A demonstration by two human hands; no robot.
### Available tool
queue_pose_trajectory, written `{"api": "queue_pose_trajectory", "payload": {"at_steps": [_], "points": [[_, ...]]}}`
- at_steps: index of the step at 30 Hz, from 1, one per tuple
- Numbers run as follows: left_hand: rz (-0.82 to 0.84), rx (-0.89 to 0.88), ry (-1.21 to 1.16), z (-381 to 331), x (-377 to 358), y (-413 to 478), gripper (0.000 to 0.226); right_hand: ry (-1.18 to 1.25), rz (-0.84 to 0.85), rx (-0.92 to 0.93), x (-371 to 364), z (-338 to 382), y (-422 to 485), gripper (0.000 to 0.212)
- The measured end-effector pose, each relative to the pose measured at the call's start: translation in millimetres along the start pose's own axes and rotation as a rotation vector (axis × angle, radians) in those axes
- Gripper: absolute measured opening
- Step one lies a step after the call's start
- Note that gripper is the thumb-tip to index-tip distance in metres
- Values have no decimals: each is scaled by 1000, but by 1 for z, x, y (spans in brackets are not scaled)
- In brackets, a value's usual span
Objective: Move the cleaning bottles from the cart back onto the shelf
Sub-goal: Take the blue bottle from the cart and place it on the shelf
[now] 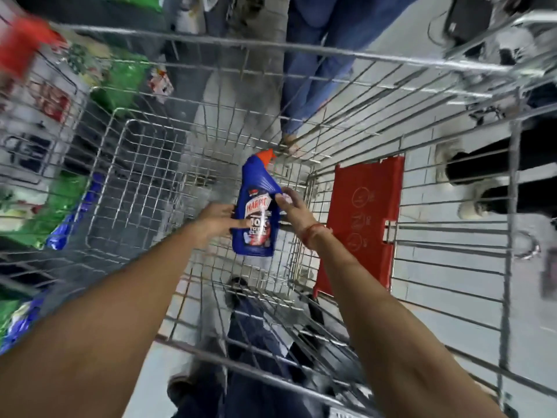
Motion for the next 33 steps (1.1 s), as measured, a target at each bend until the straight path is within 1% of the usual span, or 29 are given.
{"api": "queue_pose_trajectory", "payload": {"at_steps": [3, 5, 6, 9, 12, 13, 15, 17, 19, 22, 24, 25, 28, 29, 31, 33], "points": [[-19, -47, -89, -13, 23, -31, 38, 37, 54, 86, -29, 29, -25, 38], [-52, -79, -125, -21, 42, -57, 24, 21, 57, 141, -49, 49, -43, 40], [-75, -106, -133, -24, 52, -72, 20, 10, 57, 172, -59, 59, -52, 40], [-139, -209, -180, -34, 83, -123, 17, -29, 96, 291, -95, 92, -81, 37], [-232, -298, -237, -33, 118, -176, 16, -52, 205, 410, -141, 122, -115, 23], [-277, -331, -239, -31, 131, -195, 17, -88, 247, 461, -159, 131, -126, 20], [-365, -417, -273, -20, 158, -231, 26, -131, 329, 554, -198, 147, -151, 16], [-479, -487, -317, -6, 185, -272, 26, -131, 458, 618, -241, 159, -175, 8], [-594, -543, -334, 12, 208, -311, 31, -150, 585, 672, -287, 169, -208, 20], [-789, -594, -391, 46, 240, -370, 33, -244, 785, 765, -356, 176, -259, 21], [-910, -621, -457, 71, 257, -406, 32, -302, 901, 801, -398, 173, -289, 30], [-963, -634, -485, 83, 263, -424, 31, -315, 961, 809, -417, 169, -302, 34], [-1139, -646, -519, 118, 281, -468, 52, -374, 1084, 849, -469, 156, -334, 40], [-1188, -633, -527, 129, 286, -478, 50, -395, 1112, 866, -484, 151, -341, 39], [-1268, -611, -540, 149, 296, -489, 38, -433, 1163, 893, -510, 141, -351, 34], [-1337, -577, -538, 164, 302, -496, 36, -468, 1208, 887, -530, 129, -353, 35]]}}
Point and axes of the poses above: each hand's wrist, its own y-axis towards the middle knuckle, its own x-axis out of the back of the hand, z = x × y, the point moved 7 cm from there along y, towards the middle knuckle, and after that the axes turned 9 degrees about y, right-handed, at the moved point
